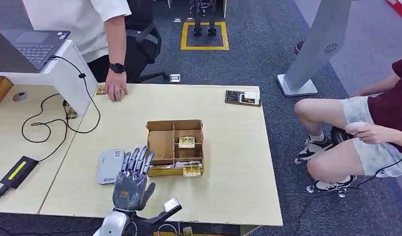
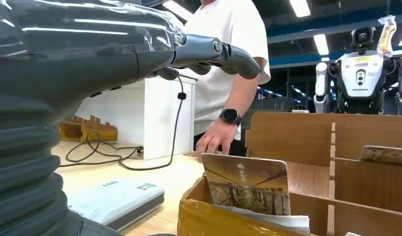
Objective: Pass the card to the sensor for recognition and then transmit it.
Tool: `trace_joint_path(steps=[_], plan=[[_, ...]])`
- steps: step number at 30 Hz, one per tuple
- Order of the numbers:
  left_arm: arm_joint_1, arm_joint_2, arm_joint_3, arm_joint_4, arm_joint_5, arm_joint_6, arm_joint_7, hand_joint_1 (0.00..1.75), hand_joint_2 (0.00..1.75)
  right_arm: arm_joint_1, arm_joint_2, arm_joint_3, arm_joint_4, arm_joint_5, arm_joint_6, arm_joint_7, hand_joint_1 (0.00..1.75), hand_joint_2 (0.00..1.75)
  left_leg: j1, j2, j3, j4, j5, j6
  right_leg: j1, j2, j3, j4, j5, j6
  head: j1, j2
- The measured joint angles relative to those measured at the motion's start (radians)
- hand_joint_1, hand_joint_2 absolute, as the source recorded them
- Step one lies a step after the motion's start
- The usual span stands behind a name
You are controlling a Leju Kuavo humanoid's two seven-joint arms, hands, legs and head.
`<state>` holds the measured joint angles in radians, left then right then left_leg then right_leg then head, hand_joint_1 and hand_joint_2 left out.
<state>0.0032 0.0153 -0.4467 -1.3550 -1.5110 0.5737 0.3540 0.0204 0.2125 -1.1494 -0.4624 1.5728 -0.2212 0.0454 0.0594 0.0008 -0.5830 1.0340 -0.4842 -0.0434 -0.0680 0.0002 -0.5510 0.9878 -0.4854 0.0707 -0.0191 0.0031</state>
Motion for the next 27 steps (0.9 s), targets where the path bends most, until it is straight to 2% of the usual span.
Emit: trace_joint_path(steps=[9, 23, 24, 25, 26, 27], plan=[[0.001, 0.0, 0.005, 0.019, -0.003, -0.06, 0.008, 0.0, 1.75, 0.001, 0.004, 0.002, -0.013, 0.0, 0.003, 0.006, 0.0, 1.75, 0.0, 0.0, 0.0, 0.0, 0.0, 0.0, 0.0, 0.0, 0.0, 0.0, 0.0, 0.0, 0.0, 0.0], [-0.005, -0.001, 0.005, 0.07, -0.002, -0.095, 0.02, 0.03, 1.75, -0.002, 0.004, 0.012, -0.01, 0.0, -0.005, 0.006, 0.0, 1.75, 0.0, 0.0, 0.0, 0.0, 0.0, 0.0, 0.0, 0.0, 0.0, 0.0, 0.0, 0.0, 0.0, 0.0], [-0.006, -0.001, 0.005, 0.073, -0.001, -0.096, 0.02, 0.31, 1.75, -0.002, 0.004, 0.014, -0.009, 0.0, -0.007, 0.006, 0.0, 1.75, 0.0, 0.0, 0.0, 0.0, 0.0, 0.0, 0.0, 0.0, 0.0, 0.0, 0.0, 0.0, 0.0, 0.0], [-0.008, -0.002, 0.005, 0.077, 0.0, -0.094, 0.021, 1.57, 1.75, -0.003, 0.004, 0.016, -0.007, 0.0, -0.01, 0.005, 0.0, 1.75, 0.0, 0.0, 0.0, 0.0, 0.0, 0.0, 0.0, 0.0, 0.0, 0.0, 0.0, 0.0, 0.0, 0.0], [-0.008, -0.002, 0.005, 0.078, 0.002, -0.09, 0.021, 1.75, 1.75, -0.003, 0.003, 0.018, -0.005, 0.0, -0.013, 0.005, 0.0, 1.75, 0.0, 0.0, 0.0, 0.0, 0.0, 0.0, 0.0, 0.0, 0.0, 0.0, 0.0, 0.0, 0.0, 0.0], [-0.008, -0.005, 0.005, 0.079, 0.007, -0.085, 0.022, 1.75, 1.75, -0.004, 0.003, 0.018, -0.003, 0.0, -0.017, 0.005, 0.0, 1.75, 0.0, 0.0, 0.0, 0.0, 0.0, 0.0, 0.0, 0.0, 0.0, 0.0, 0.0, 0.0, 0.0, 0.0]])
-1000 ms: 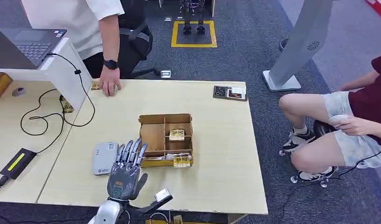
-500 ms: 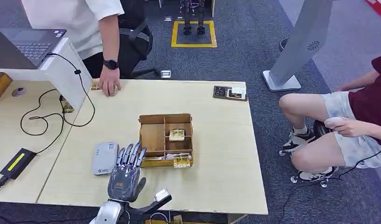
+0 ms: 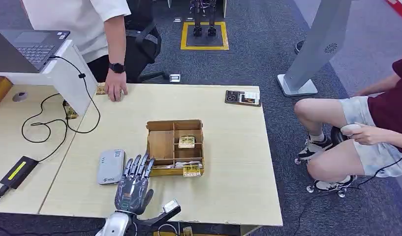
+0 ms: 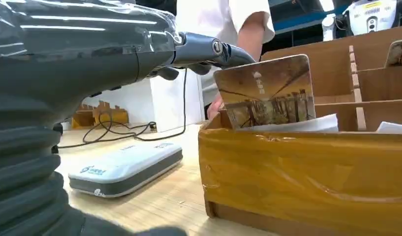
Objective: Pass the card to the sensor for recognition and then transmit it.
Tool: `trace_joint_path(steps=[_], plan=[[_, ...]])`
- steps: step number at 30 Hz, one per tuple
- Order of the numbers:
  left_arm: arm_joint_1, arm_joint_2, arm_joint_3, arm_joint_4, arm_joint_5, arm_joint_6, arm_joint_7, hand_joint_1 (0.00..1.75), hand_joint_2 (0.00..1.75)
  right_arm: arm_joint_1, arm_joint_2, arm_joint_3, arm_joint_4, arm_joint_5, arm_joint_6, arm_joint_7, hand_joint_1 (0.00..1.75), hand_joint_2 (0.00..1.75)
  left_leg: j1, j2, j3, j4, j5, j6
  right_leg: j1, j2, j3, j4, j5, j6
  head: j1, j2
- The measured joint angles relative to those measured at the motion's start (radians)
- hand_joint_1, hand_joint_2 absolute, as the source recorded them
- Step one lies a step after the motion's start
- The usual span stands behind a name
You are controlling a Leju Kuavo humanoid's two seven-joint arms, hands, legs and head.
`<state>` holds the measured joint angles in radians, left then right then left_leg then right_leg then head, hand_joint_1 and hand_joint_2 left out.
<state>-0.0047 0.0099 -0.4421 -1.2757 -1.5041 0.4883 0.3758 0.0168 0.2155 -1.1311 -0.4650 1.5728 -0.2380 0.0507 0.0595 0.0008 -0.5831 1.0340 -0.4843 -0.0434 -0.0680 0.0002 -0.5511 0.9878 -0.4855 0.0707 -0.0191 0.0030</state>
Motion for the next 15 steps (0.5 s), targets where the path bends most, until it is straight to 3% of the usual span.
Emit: trace_joint_path(steps=[15], plan=[[-0.004, -0.02, 0.007, 0.005, 0.029, 0.049, -0.003, 1.75, 1.75, -0.001, 0.0, 0.007, 0.011, 0.0, -0.009, 0.008, 0.0, 1.75, 0.0, 0.0, 0.0, 0.0, 0.0, 0.0, 0.0, 0.0, 0.0, 0.0, 0.0, 0.0, 0.0, 0.0]])
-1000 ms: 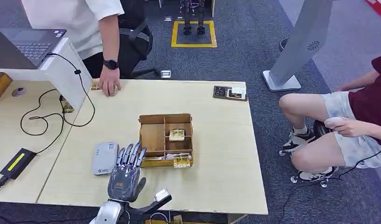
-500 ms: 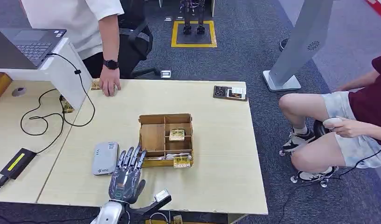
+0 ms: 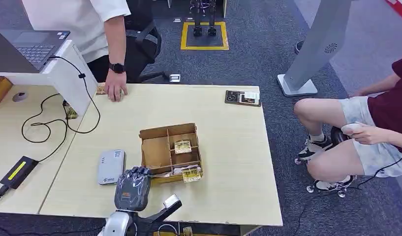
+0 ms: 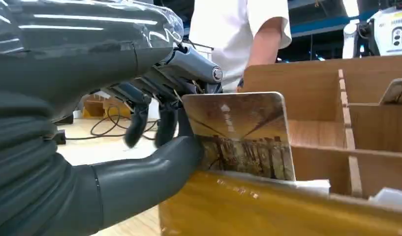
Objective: Pass the card to the sensor for recognition and then transmit it.
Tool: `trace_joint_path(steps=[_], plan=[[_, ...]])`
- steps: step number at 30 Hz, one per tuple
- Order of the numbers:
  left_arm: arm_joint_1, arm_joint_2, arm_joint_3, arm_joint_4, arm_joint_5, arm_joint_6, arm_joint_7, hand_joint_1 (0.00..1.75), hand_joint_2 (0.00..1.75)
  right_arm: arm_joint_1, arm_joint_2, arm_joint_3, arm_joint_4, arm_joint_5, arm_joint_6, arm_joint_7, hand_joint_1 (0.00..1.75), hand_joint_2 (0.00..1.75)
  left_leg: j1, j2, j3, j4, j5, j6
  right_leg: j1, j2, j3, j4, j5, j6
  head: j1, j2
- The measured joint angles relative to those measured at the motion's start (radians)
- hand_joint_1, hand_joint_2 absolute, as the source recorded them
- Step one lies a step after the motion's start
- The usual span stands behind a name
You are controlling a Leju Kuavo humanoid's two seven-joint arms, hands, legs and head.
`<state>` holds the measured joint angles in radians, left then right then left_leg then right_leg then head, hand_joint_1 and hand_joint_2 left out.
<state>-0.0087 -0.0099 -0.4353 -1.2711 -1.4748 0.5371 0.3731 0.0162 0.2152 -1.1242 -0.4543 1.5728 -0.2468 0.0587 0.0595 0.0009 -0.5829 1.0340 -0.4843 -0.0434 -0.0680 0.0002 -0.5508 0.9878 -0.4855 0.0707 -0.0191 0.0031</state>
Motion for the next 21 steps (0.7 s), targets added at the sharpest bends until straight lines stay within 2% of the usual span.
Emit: trace_joint_path(steps=[11, 12, 13, 14, 15, 21], plan=[[0.002, -0.002, 0.003, 0.0, -0.003, 0.021, -0.004, 1.75, 1.75, 0.0, 0.0, 0.002, 0.0, 0.0, 0.0, -0.003, 0.0, 1.75, 0.0, 0.0, 0.0, 0.0, 0.0, 0.0, 0.0, 0.0, 0.0, 0.0, 0.0, 0.0, 0.0, 0.0], [0.002, -0.002, 0.003, 0.0, -0.003, 0.022, -0.005, 1.15, 1.75, 0.0, 0.0, 0.002, 0.0, 0.0, 0.0, -0.003, 0.0, 1.75, 0.0, 0.0, 0.0, 0.0, 0.0, 0.0, 0.0, 0.0, 0.0, 0.0, 0.0, 0.0, 0.0, 0.0], [0.002, -0.002, 0.003, 0.0, -0.003, 0.023, -0.005, 0.31, 1.75, 0.0, 0.0, 0.002, 0.0, 0.0, 0.0, -0.003, 0.0, 1.75, 0.0, 0.0, 0.0, 0.0, 0.0, 0.0, 0.0, 0.0, 0.0, 0.0, 0.0, 0.0, 0.0, 0.0], [0.002, -0.002, 0.004, 0.0, -0.003, 0.026, -0.005, 0.31, 1.75, 0.0, 0.0, 0.002, 0.0, 0.0, 0.0, -0.002, 0.0, 1.75, 0.0, 0.0, 0.0, 0.0, 0.0, 0.0, 0.0, 0.0, 0.0, 0.0, 0.0, 0.0, 0.0, 0.0], [0.003, -0.002, 0.004, 0.0, -0.005, 0.027, -0.005, 0.0, 1.75, 0.0, 0.0, 0.002, 0.0, 0.0, 0.0, -0.002, 0.0, 1.75, 0.0, 0.0, 0.0, 0.0, 0.0, 0.0, 0.0, 0.0, 0.0, 0.0, 0.0, 0.0, 0.0, 0.0], [0.004, -0.002, 0.006, 0.0, -0.018, 0.047, -0.018, 0.0, 1.75, 0.0, 0.0, 0.002, 0.001, 0.0, 0.0, -0.003, 0.0, 1.75, 0.0, 0.0, 0.0, 0.0, 0.0, 0.0, 0.0, 0.0, 0.0, 0.0, 0.0, 0.0, 0.0, 0.0]])
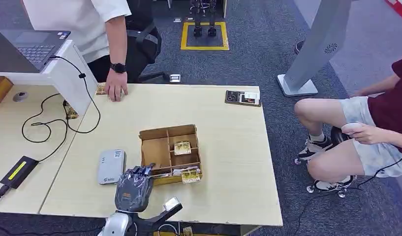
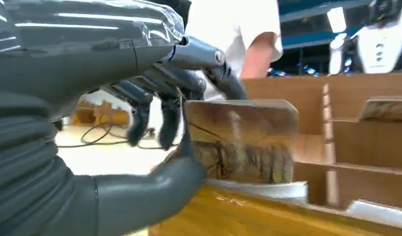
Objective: Pass the card to the sensor for recognition and then transmit it.
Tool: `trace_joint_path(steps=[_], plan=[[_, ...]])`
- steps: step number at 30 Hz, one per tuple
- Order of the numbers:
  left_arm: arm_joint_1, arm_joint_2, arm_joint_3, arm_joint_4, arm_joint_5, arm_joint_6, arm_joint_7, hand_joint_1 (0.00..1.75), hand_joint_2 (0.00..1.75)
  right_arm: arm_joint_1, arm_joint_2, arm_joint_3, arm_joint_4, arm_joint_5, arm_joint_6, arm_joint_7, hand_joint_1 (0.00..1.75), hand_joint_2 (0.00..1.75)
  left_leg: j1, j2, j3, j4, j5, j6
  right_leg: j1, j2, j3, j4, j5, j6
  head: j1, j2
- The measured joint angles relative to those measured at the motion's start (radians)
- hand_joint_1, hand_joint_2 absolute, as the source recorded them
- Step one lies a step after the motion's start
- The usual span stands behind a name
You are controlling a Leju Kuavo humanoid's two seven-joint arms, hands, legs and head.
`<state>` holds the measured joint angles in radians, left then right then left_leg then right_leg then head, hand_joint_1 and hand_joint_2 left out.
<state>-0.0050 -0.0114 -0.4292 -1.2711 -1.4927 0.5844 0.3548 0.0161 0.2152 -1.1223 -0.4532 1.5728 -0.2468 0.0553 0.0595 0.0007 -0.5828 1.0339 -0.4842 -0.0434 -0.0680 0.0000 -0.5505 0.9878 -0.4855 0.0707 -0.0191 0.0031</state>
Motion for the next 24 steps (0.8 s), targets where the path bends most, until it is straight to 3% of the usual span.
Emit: trace_joint_path(steps=[20, 23, 24], plan=[[0.002, -0.003, 0.003, 0.01, -0.003, 0.04, -0.026, 0.0, 1.75, -0.004, -0.006, 0.002, 0.019, 0.0, -0.013, -0.003, 0.0, 1.75, 0.0, 0.0, 0.0, 0.0, 0.0, 0.0, 0.0, 0.0, 0.0, 0.0, 0.0, 0.0, 0.0, 0.0], [0.002, -0.005, 0.003, 0.01, 0.014, 0.052, -0.045, 0.05, 1.75, -0.004, -0.009, 0.002, 0.024, 0.0, -0.014, -0.005, 0.0, 1.75, 0.0, 0.0, 0.0, 0.0, 0.0, 0.0, 0.0, 0.0, 0.0, 0.0, 0.0, 0.0, 0.0, 0.0], [0.002, -0.005, 0.003, 0.01, 0.018, 0.055, -0.049, 0.16, 1.75, -0.004, -0.009, 0.002, 0.025, 0.0, -0.015, -0.006, 0.0, 1.75, 0.0, 0.0, 0.0, 0.0, 0.0, 0.0, 0.0, 0.0, 0.0, 0.0, 0.0, 0.0, 0.0, 0.0]])
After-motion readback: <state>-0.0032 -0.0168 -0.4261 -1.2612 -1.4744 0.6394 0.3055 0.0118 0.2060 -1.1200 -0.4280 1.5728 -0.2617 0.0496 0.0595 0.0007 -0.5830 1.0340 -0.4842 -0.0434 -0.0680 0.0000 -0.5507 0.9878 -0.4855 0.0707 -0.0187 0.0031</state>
